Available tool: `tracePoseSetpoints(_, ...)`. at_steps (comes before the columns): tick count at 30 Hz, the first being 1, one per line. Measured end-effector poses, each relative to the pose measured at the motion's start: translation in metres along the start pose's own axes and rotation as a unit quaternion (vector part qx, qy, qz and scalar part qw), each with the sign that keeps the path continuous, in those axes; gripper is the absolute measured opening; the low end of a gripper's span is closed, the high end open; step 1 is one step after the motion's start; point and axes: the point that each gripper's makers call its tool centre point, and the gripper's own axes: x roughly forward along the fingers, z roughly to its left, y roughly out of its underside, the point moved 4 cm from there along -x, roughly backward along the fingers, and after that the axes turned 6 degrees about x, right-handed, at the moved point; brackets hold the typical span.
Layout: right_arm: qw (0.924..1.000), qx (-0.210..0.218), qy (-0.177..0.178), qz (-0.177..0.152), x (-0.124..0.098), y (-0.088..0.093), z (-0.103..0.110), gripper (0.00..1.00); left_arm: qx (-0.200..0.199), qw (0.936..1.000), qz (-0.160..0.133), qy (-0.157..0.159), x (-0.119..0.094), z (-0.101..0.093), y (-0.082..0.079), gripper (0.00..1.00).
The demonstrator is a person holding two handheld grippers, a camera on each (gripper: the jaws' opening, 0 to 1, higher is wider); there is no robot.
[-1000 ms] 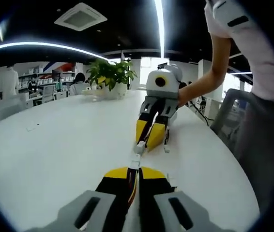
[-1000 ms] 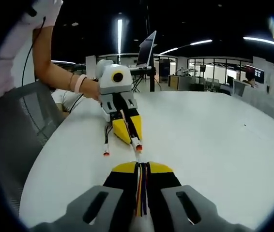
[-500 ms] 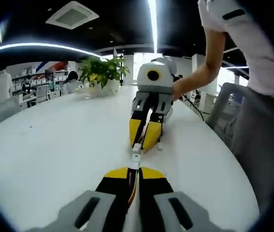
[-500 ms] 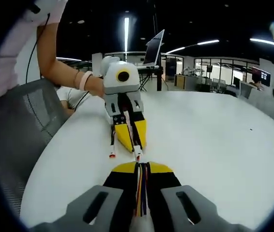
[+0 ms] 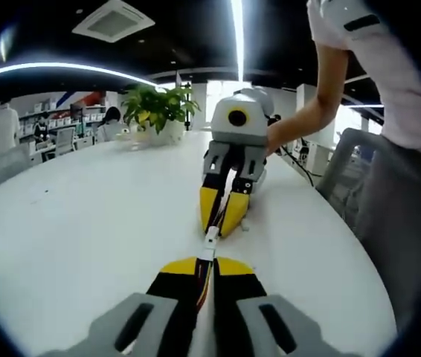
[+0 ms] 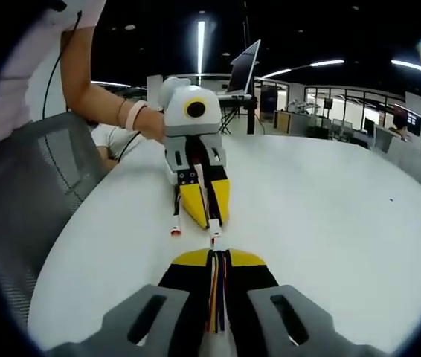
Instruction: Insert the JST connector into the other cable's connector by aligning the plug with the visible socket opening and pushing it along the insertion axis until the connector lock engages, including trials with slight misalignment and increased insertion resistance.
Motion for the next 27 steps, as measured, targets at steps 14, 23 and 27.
tracePoseSetpoints(14, 0.9999, 0.011, 0.000, 0.001, -0.0004, 0.0011, -0.0003, 0.04, 0.001, 1.0000, 0.001, -0.005, -0.0035, 0.0041, 0.0044, 0.01)
tracePoseSetpoints(23, 0.9997, 0.024, -0.003, -0.002, -0.0006, 0.0011, 0.0010, 0.04, -0.010, 0.9999, -0.002, -0.004, -0.0013, 0.0015, 0.0025, 0.01)
tracePoseSetpoints(27, 0.9998, 0.021, -0.006, 0.000, -0.0004, 0.0015, 0.0020, 0.04, -0.009, 1.0000, -0.002, -0.002, -0.0009, 0.0002, 0.0025, 0.01)
